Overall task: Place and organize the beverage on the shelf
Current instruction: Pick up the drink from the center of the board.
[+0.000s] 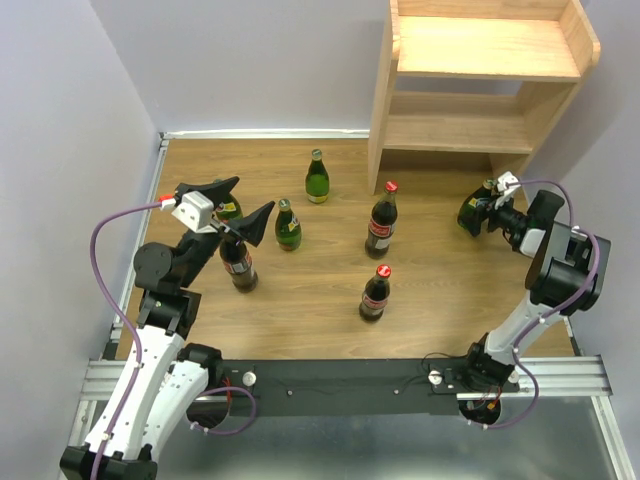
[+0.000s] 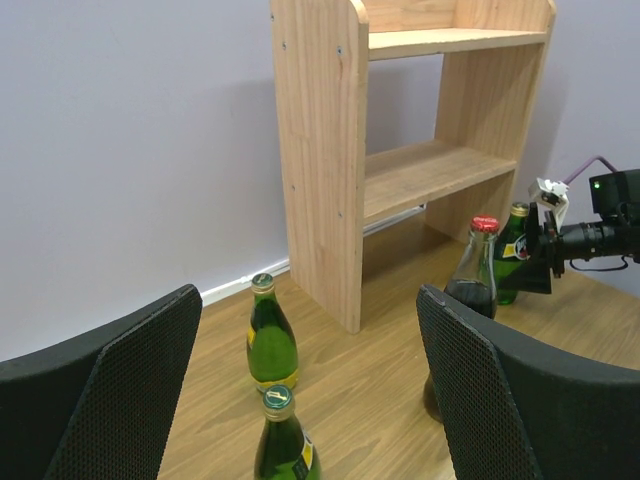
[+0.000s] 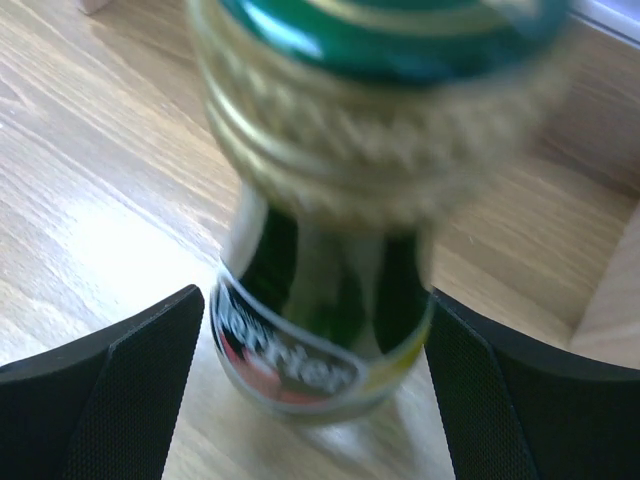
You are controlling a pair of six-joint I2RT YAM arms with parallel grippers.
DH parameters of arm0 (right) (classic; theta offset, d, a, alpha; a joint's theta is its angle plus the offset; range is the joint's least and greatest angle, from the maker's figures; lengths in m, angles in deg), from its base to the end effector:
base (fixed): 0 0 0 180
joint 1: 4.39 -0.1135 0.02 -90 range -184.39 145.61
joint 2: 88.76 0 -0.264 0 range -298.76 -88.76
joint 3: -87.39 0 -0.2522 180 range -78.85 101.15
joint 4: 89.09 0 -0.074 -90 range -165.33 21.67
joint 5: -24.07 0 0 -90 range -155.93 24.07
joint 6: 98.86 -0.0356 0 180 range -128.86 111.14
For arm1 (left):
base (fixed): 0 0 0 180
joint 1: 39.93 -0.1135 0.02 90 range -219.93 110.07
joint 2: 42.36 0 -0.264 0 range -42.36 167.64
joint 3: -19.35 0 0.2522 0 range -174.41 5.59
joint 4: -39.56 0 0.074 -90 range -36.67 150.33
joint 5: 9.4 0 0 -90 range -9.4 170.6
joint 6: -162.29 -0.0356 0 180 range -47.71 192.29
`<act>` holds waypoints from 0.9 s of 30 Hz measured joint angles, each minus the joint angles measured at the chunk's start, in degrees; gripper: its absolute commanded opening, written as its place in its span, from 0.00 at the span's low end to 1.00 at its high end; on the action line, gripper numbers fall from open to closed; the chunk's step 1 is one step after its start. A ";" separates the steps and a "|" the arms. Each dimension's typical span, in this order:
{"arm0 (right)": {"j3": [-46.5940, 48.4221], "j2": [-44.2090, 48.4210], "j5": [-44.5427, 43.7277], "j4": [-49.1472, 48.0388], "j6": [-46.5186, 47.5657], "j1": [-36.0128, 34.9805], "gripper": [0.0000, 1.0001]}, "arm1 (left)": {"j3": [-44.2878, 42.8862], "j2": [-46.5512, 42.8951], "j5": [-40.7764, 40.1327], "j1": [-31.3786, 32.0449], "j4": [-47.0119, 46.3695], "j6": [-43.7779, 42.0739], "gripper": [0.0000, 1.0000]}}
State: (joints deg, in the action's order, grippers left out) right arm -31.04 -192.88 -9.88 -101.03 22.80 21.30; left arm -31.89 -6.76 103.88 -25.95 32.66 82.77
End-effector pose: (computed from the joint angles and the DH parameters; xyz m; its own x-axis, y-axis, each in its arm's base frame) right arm 0.3291 -0.1255 0.1512 -0.1800 -0.2387 -0.9543 -0.5824 0.8077 -0.0922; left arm 0.1390 -0.0491 0.3761 0.2610 -0.2372 -0.9358 0.6342 0.7729 -0.0190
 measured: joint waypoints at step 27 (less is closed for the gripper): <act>-2.16 6.88 -4.52 3.02 -4.09 -1.29 0.01 | 0.00 0.35 -0.04 0.00 0.15 -0.22 0.96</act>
State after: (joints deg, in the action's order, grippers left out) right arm -33.20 -185.99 -14.40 -98.01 18.71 20.01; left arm -31.89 -6.41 103.84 -25.95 32.81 82.55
